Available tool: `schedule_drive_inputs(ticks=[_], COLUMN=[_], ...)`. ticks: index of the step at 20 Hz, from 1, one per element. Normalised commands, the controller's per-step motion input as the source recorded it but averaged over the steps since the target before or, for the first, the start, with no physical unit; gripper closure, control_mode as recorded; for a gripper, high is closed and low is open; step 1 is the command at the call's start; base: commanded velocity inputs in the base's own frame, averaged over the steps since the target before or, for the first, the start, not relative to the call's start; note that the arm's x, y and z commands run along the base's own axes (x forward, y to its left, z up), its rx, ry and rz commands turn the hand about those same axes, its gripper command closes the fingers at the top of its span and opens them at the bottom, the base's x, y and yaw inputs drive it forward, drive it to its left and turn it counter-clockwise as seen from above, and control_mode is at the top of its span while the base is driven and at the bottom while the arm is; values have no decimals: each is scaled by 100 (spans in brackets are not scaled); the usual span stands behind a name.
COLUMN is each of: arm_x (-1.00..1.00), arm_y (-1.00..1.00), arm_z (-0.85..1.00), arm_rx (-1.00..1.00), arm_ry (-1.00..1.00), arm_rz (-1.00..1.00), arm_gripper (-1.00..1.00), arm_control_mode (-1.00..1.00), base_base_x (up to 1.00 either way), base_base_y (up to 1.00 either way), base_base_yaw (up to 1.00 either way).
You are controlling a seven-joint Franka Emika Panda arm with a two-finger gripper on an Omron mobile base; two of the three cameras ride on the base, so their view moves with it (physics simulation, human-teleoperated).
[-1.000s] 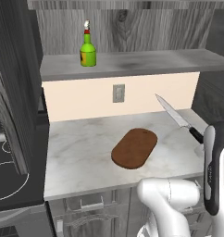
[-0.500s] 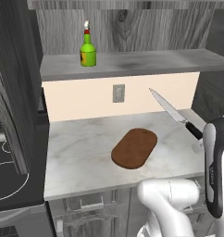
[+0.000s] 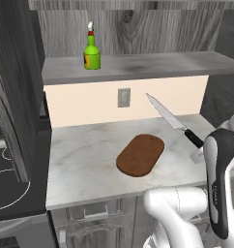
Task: Move the cutting board and knife to the sink. Then move spray from the cabinet to the counter.
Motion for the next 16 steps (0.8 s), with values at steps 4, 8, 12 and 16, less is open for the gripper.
schedule_drive_inputs(ticks=[4,8,12,16], arm_x=[-6,0,0,0], arm_y=[3,0,0,0], arm_z=[0,0,0,0], arm_rx=[0,0,0,0], arm_ry=[-1,0,0,0], arm_rz=[0,0,0,0], arm_gripper=[100,100,100,100], arm_control_mode=[100,100,100,100], base_base_x=[-32,-91,-100,-100], base_base_y=[0,0,-6,-9], base_base_yaw=[0,0,1,2])
